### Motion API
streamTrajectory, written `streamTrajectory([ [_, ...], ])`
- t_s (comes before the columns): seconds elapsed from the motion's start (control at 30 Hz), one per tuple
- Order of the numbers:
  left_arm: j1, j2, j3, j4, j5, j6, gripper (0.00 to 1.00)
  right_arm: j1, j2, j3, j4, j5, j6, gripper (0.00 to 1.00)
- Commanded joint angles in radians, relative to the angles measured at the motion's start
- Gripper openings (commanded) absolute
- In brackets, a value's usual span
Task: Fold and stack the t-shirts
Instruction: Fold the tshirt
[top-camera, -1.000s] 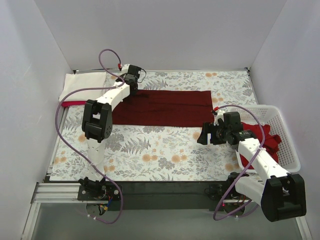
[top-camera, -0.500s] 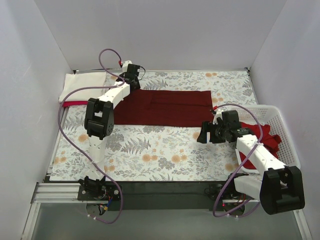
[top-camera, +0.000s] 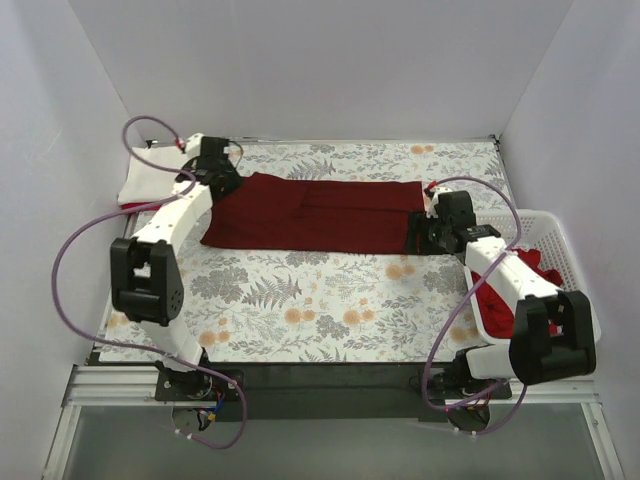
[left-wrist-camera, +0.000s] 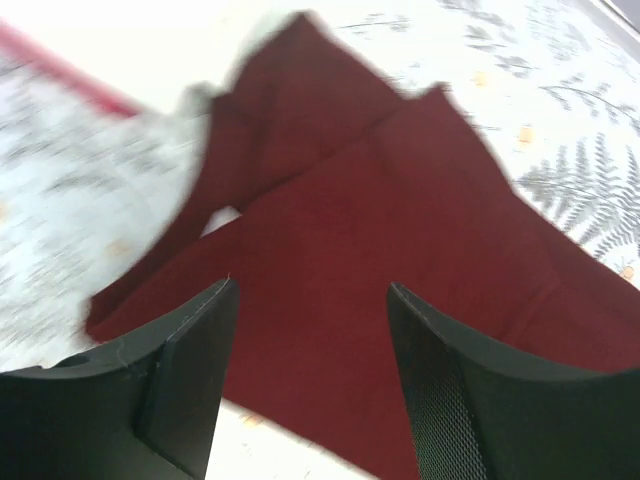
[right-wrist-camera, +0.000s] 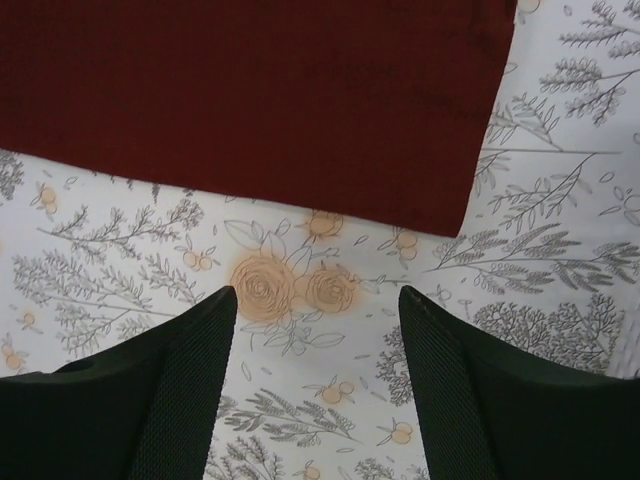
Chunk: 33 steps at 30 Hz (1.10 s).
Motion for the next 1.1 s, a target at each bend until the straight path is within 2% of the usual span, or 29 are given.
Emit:
streamTrajectory([
  [0.0, 0.087, -0.135, -0.176, -0.024, 0.061, -0.084, 0.59, 0.003, 0.076, 0.077, 0.054, 0.084, -0.007, 0.7],
  [0.07, 0.141, -0.167, -0.268, -0.019, 0.102, -0.087, 0.59, 0.005, 0.107, 0.107, 0.071, 0.084, -0.005, 0.68],
  [0.2, 0.196, -0.164, -0.351, 0.004, 0.171, -0.088, 0.59, 0.005, 0.194, 0.146, 0.094, 0.084, -0.01, 0.64],
  [0.4, 0.238, -0.066, -0.349, 0.029, 0.214, -0.079, 0.58, 0.002, 0.293, 0.155, 0.132, 0.11, -0.012, 0.56],
  [0.5, 0.248, -0.029, -0.352, 0.009, 0.195, -0.1, 0.47, -0.009, 0.333, 0.141, 0.132, 0.138, -0.007, 0.55],
  [0.53, 0.261, -0.011, -0.353, -0.025, 0.184, -0.11, 0.32, -0.015, 0.336, 0.131, 0.132, 0.148, -0.002, 0.55],
  [0.6, 0.274, -0.003, -0.369, -0.042, 0.167, -0.128, 0.22, -0.04, 0.334, 0.106, 0.134, 0.17, 0.01, 0.55],
  [0.67, 0.29, -0.006, -0.395, -0.057, 0.161, -0.134, 0.13, -0.066, 0.334, 0.074, 0.135, 0.175, 0.025, 0.55],
  [0.7, 0.294, -0.009, -0.399, -0.063, 0.161, -0.134, 0.13, -0.072, 0.333, 0.066, 0.132, 0.178, 0.027, 0.55],
  [0.87, 0.305, -0.064, -0.434, -0.071, 0.162, -0.134, 0.12, -0.078, 0.294, 0.052, 0.126, 0.149, 0.021, 0.55],
  [0.97, 0.304, -0.107, -0.438, -0.077, 0.185, -0.131, 0.2, -0.066, 0.239, 0.084, 0.106, 0.113, 0.002, 0.56],
  [1.0, 0.304, -0.141, -0.439, -0.08, 0.191, -0.13, 0.26, -0.06, 0.229, 0.094, 0.097, 0.112, -0.001, 0.56],
  [1.07, 0.304, -0.185, -0.445, -0.09, 0.199, -0.124, 0.33, -0.035, 0.199, 0.117, 0.081, 0.103, -0.008, 0.59],
])
